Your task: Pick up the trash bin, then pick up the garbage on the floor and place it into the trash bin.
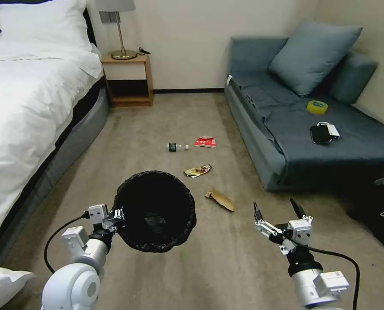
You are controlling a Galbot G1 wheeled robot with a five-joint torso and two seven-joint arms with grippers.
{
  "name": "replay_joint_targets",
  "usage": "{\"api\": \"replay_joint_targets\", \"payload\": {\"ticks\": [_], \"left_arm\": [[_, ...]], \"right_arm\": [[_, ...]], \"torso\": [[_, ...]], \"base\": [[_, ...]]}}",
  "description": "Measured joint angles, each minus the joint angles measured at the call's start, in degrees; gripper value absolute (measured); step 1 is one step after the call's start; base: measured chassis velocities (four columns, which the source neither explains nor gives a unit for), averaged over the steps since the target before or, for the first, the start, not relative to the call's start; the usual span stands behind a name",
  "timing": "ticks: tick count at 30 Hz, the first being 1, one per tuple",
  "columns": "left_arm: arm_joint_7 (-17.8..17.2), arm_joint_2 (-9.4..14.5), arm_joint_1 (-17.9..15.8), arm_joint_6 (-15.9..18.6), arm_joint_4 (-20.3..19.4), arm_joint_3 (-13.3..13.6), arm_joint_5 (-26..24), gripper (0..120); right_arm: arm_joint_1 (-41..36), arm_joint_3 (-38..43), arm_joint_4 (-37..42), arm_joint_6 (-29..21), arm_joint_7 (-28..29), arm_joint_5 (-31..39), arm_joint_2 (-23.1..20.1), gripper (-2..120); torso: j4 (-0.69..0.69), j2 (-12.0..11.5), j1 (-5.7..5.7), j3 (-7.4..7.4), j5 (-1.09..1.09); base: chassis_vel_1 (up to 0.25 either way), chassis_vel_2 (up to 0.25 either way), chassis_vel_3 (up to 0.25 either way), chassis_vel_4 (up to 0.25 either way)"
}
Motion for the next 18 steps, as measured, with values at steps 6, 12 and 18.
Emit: {"api": "replay_joint_targets", "payload": {"ticks": [6,12,18], "left_arm": [[-0.04,-0.04,-0.02,-0.13,-0.13,-0.34,-0.19,4],[-0.19,-0.13,-0.03,-0.29,-0.17,-0.42,-0.23,4],[-0.55,-0.18,-0.17,-0.54,-0.23,-0.84,-0.3,4]], "right_arm": [[0.12,0.03,-0.14,-0.15,-0.03,0.3,-0.13,100],[0.19,0.14,-0.22,-0.2,-0.03,0.47,-0.25,100],[0.43,0.06,-0.34,-0.44,0.0,0.47,-0.26,100]], "torso": [[0.0,0.0,0.0,0.0,0.0],[0.0,0.0,0.0,0.0,0.0],[0.0,0.0,0.0,0.0,0.0]], "base": [[-0.052,0.041,0.046,-0.052],[-0.056,0.05,0.053,-0.059],[-0.091,0.11,0.105,-0.101]]}}
